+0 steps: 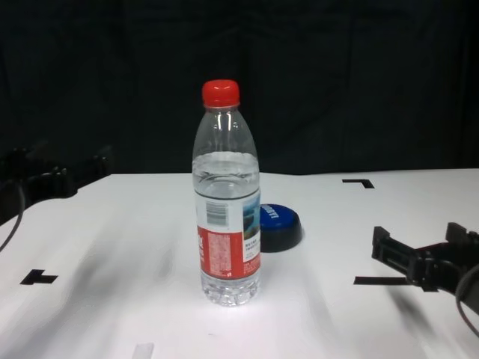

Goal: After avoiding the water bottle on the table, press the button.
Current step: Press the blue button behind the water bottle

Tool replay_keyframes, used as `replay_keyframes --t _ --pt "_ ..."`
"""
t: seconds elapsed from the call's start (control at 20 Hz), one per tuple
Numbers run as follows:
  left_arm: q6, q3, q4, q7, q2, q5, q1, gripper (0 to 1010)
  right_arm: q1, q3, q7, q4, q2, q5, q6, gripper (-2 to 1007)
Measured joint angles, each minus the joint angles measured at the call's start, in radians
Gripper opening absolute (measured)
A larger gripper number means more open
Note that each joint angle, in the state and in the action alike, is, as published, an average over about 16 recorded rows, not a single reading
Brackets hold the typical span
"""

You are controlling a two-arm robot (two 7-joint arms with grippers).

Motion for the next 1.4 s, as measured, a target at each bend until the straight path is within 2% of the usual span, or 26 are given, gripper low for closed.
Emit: replay_keyframes --t 0.9,1.4 --pt "-0.011 0.058 0.130 -0.031 0.007 -0.010 -0.116 1003 0.000 0.000 0.000 0.000 0.000 0.000 0.000 1003" --pt "-0.028 0.089 0.211 -0.052 0.007 -0.010 -0.183 1003 0.000 0.000 0.000 0.000 0.000 0.000 0.000 1003"
